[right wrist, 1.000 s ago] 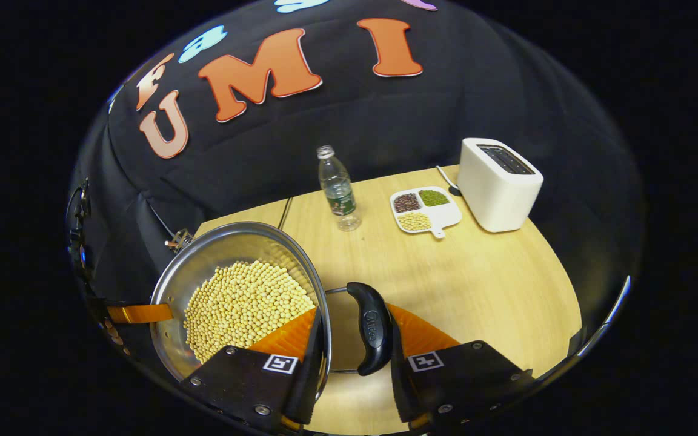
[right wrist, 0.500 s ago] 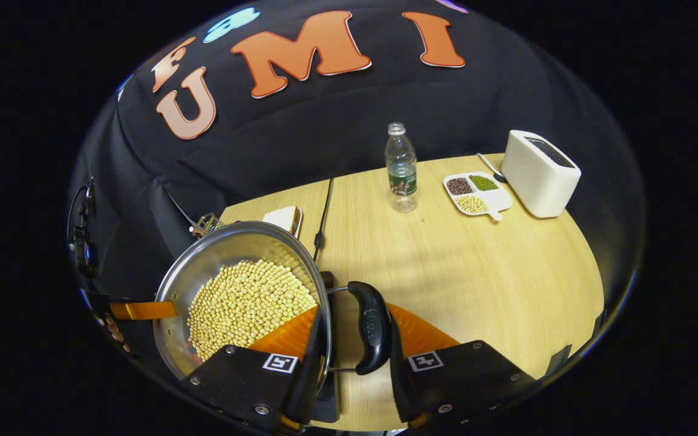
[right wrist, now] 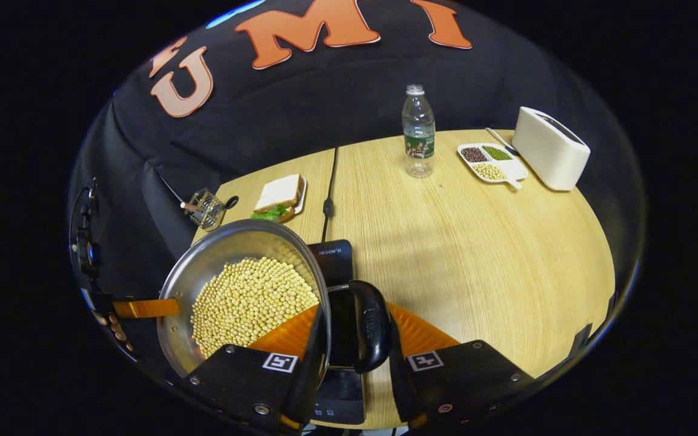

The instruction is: First push the handle of the pot to place it horizontally, then grasp the pot with both hands and set it on the induction cooktop.

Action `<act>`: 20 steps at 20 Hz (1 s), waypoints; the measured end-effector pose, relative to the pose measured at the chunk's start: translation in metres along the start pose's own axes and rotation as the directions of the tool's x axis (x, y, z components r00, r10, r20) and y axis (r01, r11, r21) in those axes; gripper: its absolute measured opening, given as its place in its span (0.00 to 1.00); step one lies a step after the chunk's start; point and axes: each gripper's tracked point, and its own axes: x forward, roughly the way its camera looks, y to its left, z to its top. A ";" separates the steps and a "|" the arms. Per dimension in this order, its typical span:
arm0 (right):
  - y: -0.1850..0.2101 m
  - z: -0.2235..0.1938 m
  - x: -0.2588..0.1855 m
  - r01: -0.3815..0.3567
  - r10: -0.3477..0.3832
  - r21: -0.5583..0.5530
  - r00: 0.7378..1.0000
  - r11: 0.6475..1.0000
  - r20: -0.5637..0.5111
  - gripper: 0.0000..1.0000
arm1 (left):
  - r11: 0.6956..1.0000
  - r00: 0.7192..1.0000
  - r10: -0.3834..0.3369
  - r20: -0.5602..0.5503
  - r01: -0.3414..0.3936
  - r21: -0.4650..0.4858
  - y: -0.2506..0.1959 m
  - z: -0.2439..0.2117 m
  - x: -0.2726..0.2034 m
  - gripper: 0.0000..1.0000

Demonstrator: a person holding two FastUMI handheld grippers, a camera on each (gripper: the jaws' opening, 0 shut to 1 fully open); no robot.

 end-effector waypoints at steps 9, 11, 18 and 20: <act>0.003 -0.022 0.015 0.006 -0.006 -0.013 1.000 1.000 -0.026 0.55 | 1.000 1.000 0.010 -0.005 -0.010 0.020 -0.002 0.003 -0.001 0.46; 0.006 -0.024 0.017 0.010 -0.010 -0.019 1.000 1.000 -0.025 0.56 | 1.000 1.000 0.013 0.013 -0.013 0.024 -0.001 0.007 -0.004 0.48; -0.005 0.003 -0.008 -0.013 0.015 -0.049 0.999 0.999 0.045 0.83 | 0.994 0.990 0.109 0.088 -0.111 0.007 0.012 0.015 -0.037 0.65; -0.015 0.029 -0.022 -0.006 0.010 -0.039 0.995 0.999 0.096 0.94 | 0.982 0.969 0.168 0.180 -0.180 0.052 0.018 0.037 -0.059 0.87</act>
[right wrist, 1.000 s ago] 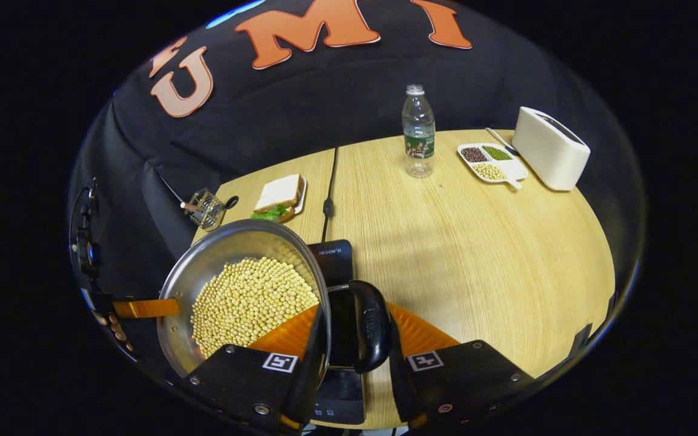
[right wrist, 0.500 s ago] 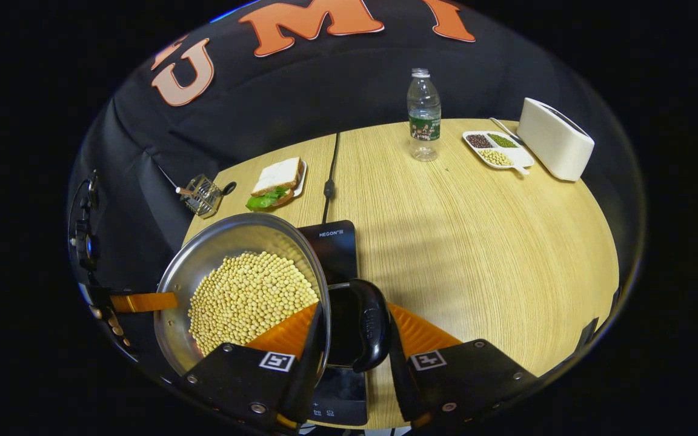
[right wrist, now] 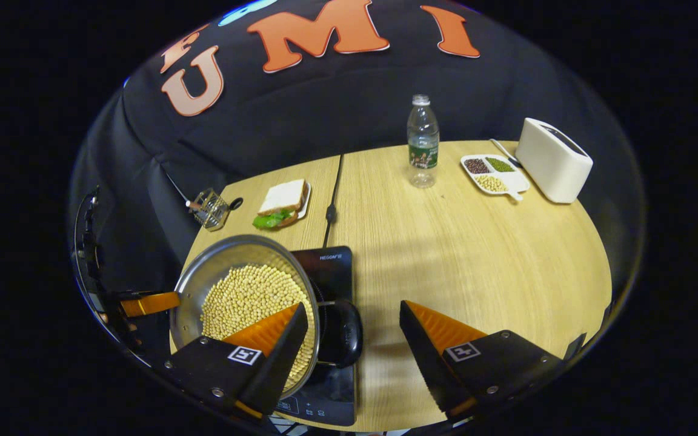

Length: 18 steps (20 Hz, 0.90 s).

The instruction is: First push the handle of the pot to place it horizontally, then grasp the pot with both hands and set it on the induction cooktop.

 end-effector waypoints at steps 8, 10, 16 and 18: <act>-0.044 0.169 -0.130 0.107 -0.041 -0.140 0.912 0.984 0.408 0.95 | 0.995 0.863 0.094 0.497 -0.071 -0.066 -0.017 0.171 -0.170 0.95; -0.043 0.205 -0.173 0.133 -0.030 -0.168 0.861 0.977 0.507 0.95 | 0.994 0.768 0.113 0.630 -0.088 -0.071 -0.021 0.220 -0.229 0.95; -0.036 0.251 -0.273 -0.004 0.064 -0.093 0.758 0.996 0.649 0.94 | 0.992 0.490 0.104 0.865 -0.113 -0.055 -0.051 0.309 -0.408 0.93; -0.053 0.257 -0.283 0.003 0.026 -0.043 0.748 0.999 0.663 0.95 | 0.995 0.450 0.059 0.891 -0.097 -0.017 -0.071 0.317 -0.442 0.99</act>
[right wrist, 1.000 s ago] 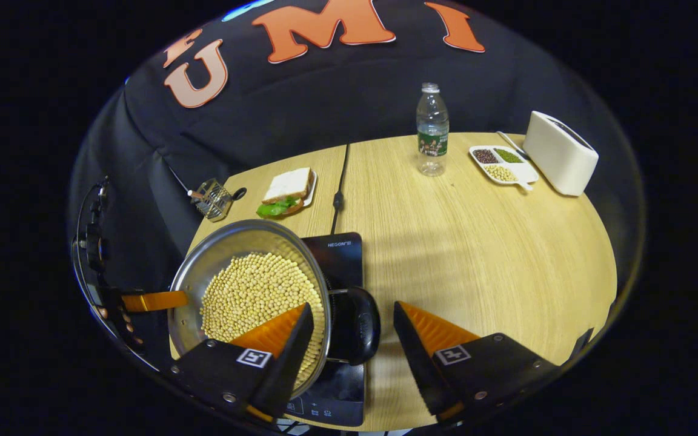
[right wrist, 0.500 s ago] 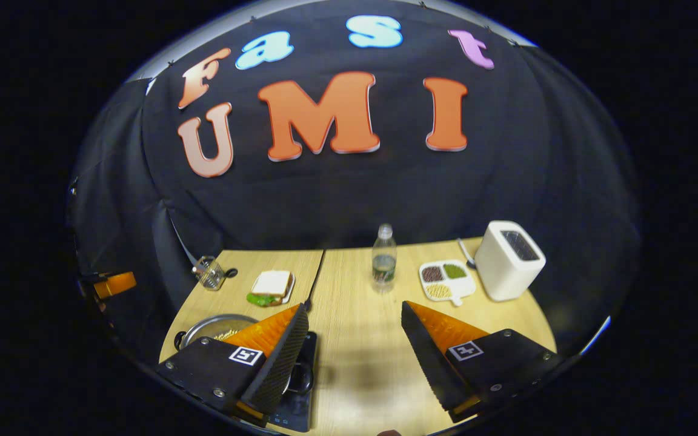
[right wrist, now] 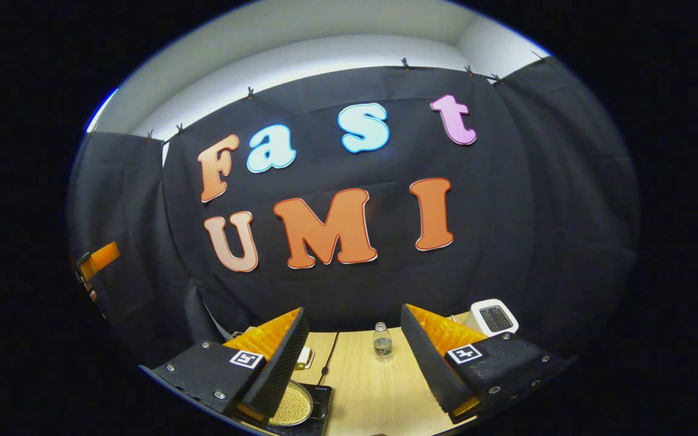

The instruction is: First push the handle of the pot to place it horizontally, then grasp the pot with both hands and set it on the induction cooktop.

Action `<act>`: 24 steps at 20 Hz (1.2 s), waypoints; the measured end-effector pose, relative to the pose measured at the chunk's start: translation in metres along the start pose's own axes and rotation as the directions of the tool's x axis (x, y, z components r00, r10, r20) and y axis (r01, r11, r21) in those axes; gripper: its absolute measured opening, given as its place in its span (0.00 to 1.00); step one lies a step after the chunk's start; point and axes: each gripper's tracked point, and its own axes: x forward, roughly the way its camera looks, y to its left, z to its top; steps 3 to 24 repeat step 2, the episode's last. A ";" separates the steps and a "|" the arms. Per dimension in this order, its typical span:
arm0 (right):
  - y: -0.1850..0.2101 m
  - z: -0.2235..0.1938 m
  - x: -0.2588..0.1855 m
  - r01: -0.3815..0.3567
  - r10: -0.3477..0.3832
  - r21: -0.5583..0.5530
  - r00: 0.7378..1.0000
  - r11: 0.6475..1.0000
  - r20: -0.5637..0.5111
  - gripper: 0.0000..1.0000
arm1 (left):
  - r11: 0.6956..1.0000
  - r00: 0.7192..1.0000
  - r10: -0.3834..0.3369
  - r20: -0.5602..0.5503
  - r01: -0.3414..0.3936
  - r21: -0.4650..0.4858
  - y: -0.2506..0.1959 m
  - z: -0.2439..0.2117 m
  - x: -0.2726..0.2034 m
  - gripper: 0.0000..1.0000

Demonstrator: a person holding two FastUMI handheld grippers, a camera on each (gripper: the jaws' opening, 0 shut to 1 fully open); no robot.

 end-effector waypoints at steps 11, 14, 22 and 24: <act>-0.023 0.007 -0.014 0.036 -0.036 -0.006 0.999 0.999 0.017 0.94 | 0.995 0.997 -0.079 -0.022 0.077 -0.058 -0.028 0.015 -0.012 0.99; -0.023 0.007 -0.014 0.036 -0.036 -0.006 0.999 0.999 0.017 0.94 | 0.995 0.997 -0.079 -0.022 0.077 -0.058 -0.028 0.015 -0.012 0.99; -0.023 0.007 -0.014 0.036 -0.036 -0.006 0.999 0.999 0.017 0.94 | 0.995 0.997 -0.079 -0.022 0.077 -0.058 -0.028 0.015 -0.012 0.99; -0.023 0.007 -0.014 0.036 -0.036 -0.006 0.999 0.999 0.017 0.94 | 0.995 0.997 -0.079 -0.022 0.077 -0.058 -0.028 0.015 -0.012 0.99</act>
